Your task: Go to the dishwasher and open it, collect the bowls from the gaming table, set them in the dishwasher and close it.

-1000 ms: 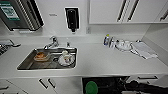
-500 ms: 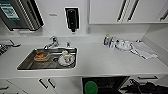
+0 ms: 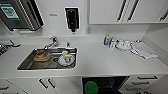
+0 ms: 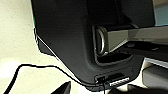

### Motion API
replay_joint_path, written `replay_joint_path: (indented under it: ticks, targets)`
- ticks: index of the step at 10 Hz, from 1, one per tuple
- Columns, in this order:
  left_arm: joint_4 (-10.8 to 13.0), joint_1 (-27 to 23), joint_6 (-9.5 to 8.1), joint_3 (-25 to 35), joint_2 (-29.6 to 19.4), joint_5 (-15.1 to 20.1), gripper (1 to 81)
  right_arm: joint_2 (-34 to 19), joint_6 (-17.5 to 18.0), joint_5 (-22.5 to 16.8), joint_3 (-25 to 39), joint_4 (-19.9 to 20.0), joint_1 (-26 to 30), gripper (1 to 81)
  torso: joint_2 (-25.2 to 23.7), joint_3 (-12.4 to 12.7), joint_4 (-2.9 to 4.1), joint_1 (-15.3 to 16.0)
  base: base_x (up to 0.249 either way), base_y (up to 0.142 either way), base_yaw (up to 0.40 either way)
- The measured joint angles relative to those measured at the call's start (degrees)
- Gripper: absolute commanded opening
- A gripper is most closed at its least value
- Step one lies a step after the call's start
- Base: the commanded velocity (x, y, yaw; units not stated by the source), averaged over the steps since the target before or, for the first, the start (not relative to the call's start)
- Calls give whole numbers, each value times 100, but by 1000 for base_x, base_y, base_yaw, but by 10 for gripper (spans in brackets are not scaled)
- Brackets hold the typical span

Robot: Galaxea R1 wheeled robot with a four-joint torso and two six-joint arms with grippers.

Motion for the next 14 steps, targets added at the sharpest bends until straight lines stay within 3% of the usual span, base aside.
replay_joint_path:
  ticks: [5,9,11,14]
  targets:
    - [-4,-79,-22,-228,63,-2,811,-223,-137,106,89,7,-820,811,0,2,0,0,0,0,0]
    - [-149,-90,-23,-304,62,-4,811,-129,-349,511,89,20,-1543,811,0,2,0,-2,0,0,0]
    - [-369,-156,-23,-304,44,-6,811,77,-397,696,30,16,-1792,811,0,2,0,-2,0,0,0]
    - [-549,-188,-26,-304,-22,-13,811,794,-544,869,-510,18,-2177,811,0,2,0,-2,0,0,0]
